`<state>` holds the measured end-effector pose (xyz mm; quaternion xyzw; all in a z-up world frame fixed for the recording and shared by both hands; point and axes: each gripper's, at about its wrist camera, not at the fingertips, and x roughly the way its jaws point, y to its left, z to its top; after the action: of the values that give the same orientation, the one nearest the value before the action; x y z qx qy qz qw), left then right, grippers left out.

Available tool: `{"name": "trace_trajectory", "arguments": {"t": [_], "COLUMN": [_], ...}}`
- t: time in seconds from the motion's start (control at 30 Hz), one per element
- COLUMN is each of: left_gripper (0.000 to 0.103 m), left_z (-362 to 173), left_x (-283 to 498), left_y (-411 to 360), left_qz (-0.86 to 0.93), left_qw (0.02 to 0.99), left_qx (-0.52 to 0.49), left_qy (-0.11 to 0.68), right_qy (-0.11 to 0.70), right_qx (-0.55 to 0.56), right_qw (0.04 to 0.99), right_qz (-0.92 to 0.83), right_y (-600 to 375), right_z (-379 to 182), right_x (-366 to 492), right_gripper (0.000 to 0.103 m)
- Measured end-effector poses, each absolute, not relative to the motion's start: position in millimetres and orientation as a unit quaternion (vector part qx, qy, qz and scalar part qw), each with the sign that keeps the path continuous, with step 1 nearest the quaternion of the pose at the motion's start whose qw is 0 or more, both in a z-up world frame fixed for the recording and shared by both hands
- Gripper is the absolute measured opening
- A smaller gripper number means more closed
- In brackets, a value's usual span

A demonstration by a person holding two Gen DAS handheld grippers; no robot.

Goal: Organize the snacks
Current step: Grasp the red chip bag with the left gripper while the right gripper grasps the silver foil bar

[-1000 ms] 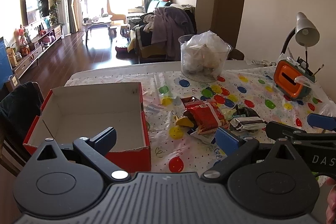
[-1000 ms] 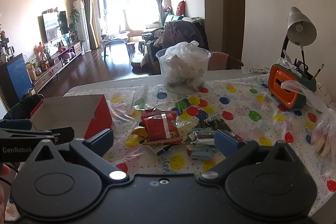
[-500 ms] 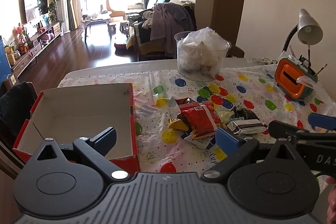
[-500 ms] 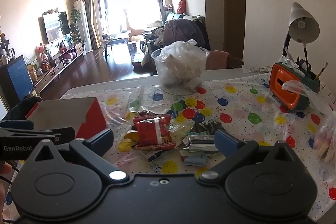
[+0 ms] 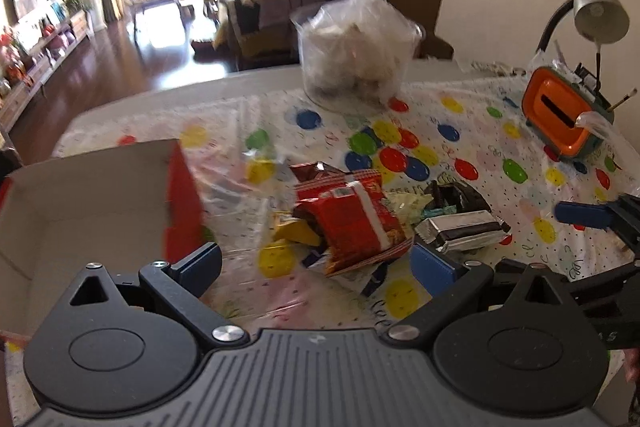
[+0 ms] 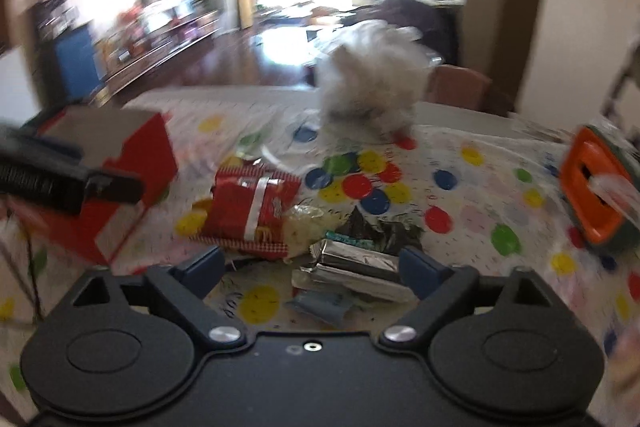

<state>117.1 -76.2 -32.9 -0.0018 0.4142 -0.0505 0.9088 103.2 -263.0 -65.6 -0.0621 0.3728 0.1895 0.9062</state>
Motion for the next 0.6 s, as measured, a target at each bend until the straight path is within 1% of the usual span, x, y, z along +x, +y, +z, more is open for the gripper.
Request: {"name": "trace_trajectory", "arguments": {"t": [0.13, 0.33, 0.43, 0.6], "left_gripper": [0.101, 0.101, 0.101, 0.101], "left_z": [-45, -70, -81, -93], "left_x": [150, 195, 212, 235], "left_y": [-94, -107, -111, -116], "left_qz": [-0.043, -0.031, -0.024, -0.012], "left_qw": [0.9, 0.876, 0.863, 0.849], "left_qx": [0.012, -0.004, -0.017, -0.028], "left_qy": [0.433, 0.482, 0.504, 0.527], "right_qy": [0.391, 0.41, 0.425, 0.441], "right_qx": [-0.11, -0.184, -0.196, -0.21], "right_qw": [0.876, 0.831, 0.811, 0.783], "right_qz": [0.261, 0.329, 0.35, 0.385], "right_y": [-272, -278, -284, -288], "right_z": [-83, -111, -121, -132], "right_x": [134, 173, 189, 208], "right_gripper": [0.09, 0.083, 0.081, 0.081]}}
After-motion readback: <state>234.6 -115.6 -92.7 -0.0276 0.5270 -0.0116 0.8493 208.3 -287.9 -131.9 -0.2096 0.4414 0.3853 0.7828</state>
